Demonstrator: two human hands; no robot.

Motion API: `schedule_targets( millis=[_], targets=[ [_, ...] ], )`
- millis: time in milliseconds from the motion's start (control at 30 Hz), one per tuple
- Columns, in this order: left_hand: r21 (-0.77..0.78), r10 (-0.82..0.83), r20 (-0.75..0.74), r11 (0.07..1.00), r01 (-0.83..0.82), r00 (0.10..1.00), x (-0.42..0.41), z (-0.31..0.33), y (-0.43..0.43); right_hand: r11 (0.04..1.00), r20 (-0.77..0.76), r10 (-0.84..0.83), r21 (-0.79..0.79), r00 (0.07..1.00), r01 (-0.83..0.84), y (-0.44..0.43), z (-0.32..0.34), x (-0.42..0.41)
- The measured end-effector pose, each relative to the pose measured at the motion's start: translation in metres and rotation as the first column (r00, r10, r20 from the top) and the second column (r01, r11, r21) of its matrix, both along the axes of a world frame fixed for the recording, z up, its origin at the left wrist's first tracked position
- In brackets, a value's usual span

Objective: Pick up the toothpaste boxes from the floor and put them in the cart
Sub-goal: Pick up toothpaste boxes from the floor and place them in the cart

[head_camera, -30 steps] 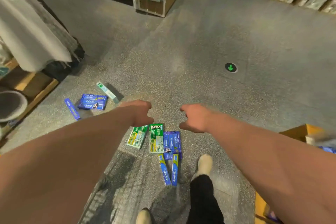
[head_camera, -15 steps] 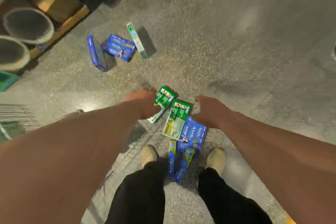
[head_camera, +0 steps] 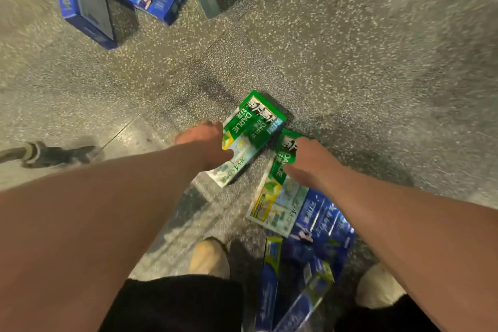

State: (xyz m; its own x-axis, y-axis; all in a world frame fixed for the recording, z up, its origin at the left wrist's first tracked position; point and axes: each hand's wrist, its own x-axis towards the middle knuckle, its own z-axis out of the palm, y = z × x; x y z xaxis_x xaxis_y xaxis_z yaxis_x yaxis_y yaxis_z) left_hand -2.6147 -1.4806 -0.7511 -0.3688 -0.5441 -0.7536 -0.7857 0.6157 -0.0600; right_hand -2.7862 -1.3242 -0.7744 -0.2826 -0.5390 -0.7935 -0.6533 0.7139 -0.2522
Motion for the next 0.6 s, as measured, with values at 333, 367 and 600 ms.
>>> schedule_targets(
  millis=[333, 367, 600],
  targets=[
    [-0.045, 0.182, -0.087, 0.982, -0.186, 0.979, -0.028, -0.112, -0.018, 0.998, -0.245, -0.035, -0.058, 0.969, 0.021, -0.005, -0.088, -0.021],
    [-0.032, 0.226, -0.112, 0.972, -0.231, 0.968, -0.026, -0.119, -0.017, 0.996, -0.264, -0.084, -0.023, 0.961, 0.081, -0.003, -0.089, -0.021],
    [0.111, 0.437, -0.209, 0.900, -0.422, 0.875, -0.024, -0.130, -0.016, 0.823, -0.139, -0.530, 0.157, 0.837, 0.547, -0.011, -0.096, -0.019]
  ],
)
